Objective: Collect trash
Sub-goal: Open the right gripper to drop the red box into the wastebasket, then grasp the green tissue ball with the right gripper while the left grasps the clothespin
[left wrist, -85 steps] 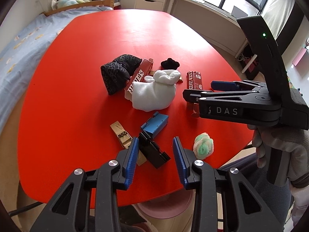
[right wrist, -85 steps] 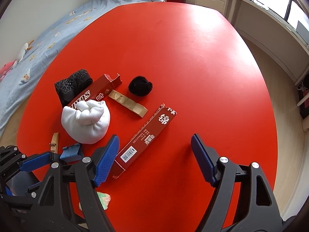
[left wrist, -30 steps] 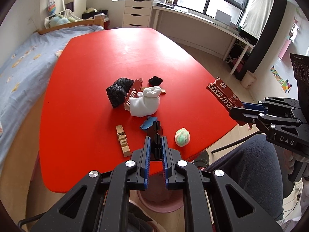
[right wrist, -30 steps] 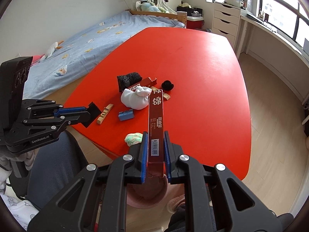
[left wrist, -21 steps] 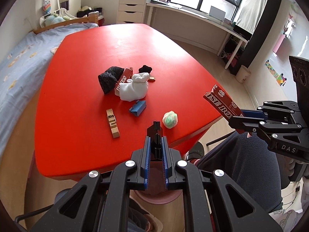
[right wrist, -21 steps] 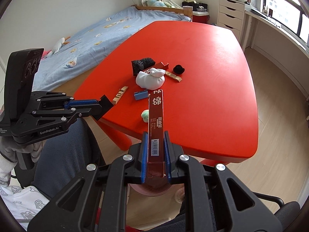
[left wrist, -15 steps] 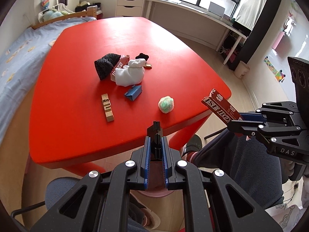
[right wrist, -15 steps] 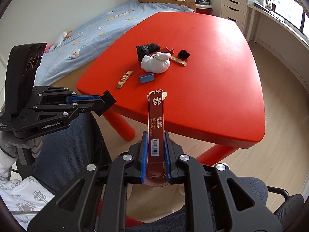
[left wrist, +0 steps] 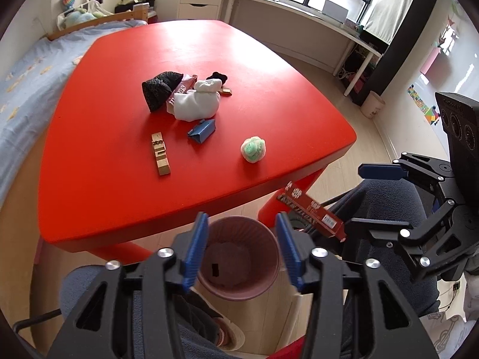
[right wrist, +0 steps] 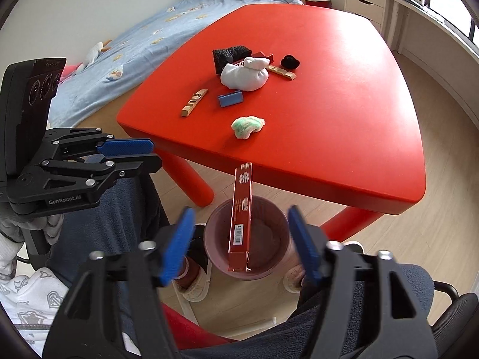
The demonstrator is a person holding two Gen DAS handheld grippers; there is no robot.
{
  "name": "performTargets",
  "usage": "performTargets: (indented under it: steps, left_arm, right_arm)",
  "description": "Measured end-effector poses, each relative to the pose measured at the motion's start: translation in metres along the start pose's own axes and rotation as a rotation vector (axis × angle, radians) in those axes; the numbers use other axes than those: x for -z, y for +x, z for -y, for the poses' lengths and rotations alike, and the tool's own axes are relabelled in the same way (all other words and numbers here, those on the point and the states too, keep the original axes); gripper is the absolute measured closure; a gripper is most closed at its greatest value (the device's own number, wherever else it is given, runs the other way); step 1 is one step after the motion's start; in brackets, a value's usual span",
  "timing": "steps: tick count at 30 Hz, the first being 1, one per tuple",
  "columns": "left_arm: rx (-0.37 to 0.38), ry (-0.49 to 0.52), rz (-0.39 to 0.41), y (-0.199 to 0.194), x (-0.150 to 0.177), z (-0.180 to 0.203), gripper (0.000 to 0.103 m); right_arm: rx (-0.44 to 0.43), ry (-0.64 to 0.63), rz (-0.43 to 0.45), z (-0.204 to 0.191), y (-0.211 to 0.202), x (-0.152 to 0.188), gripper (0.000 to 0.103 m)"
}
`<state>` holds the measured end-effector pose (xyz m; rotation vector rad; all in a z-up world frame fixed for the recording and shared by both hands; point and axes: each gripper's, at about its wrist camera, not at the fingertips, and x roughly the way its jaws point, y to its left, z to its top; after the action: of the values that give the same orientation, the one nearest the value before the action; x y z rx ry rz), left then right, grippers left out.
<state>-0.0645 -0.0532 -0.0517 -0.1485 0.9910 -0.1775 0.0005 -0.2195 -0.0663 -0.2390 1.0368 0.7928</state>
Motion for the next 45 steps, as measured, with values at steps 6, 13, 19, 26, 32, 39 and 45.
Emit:
performTargets:
  steps: [6, 13, 19, 26, 32, 39, 45]
  left_arm:
    - [-0.037, -0.038, 0.022, -0.003, -0.001, -0.010, 0.011]
    - [-0.060, -0.057, 0.027, -0.005, -0.003, -0.018, 0.008]
    - [-0.069, -0.064, 0.028, -0.007, -0.003, -0.021, 0.008]
    - [-0.080, -0.070, 0.028, -0.008, -0.006, -0.025, 0.008]
    - [-0.091, -0.071, 0.030, -0.009, -0.014, -0.030, 0.008]
    - [-0.111, -0.089, 0.030, -0.006, -0.033, -0.043, 0.008]
    - [-0.129, -0.097, 0.008, 0.006, -0.048, -0.055, 0.008]
  right_arm:
    - [0.018, 0.015, -0.016, 0.006, 0.005, 0.000, 0.006]
    - [0.008, 0.031, -0.014, 0.008, 0.006, 0.000, 0.004]
    - [0.002, 0.030, -0.011, 0.008, 0.006, -0.003, 0.004]
    - [-0.001, 0.019, -0.009, 0.006, 0.006, -0.005, 0.004]
    - [0.006, 0.001, 0.003, 0.005, 0.005, -0.016, 0.004]
    - [0.005, -0.033, 0.017, 0.004, 0.009, -0.036, 0.004]
    - [0.003, -0.073, 0.013, 0.003, 0.020, -0.057, 0.004]
